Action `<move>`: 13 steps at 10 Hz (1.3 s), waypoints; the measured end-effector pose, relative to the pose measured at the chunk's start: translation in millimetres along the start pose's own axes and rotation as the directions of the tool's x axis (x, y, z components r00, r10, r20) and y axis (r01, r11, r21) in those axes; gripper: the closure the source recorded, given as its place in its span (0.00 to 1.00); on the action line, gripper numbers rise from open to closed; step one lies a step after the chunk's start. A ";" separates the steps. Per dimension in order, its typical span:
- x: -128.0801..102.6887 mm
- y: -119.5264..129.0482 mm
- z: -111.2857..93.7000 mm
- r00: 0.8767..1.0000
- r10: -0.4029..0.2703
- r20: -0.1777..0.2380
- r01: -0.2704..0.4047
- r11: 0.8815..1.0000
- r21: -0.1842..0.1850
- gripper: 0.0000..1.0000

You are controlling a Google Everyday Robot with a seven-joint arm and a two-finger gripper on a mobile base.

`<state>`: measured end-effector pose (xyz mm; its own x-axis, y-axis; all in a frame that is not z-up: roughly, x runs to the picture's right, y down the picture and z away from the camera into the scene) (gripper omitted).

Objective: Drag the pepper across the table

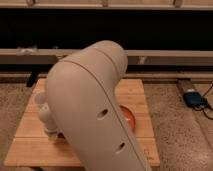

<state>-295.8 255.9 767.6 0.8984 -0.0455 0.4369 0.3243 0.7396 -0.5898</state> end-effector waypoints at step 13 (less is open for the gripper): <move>-90.3 -35.4 22.5 0.972 -0.224 0.076 0.226 0.974 -0.024 0.88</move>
<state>-395.1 248.9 764.3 0.7781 -0.1587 0.6078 0.5260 0.6936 -0.4922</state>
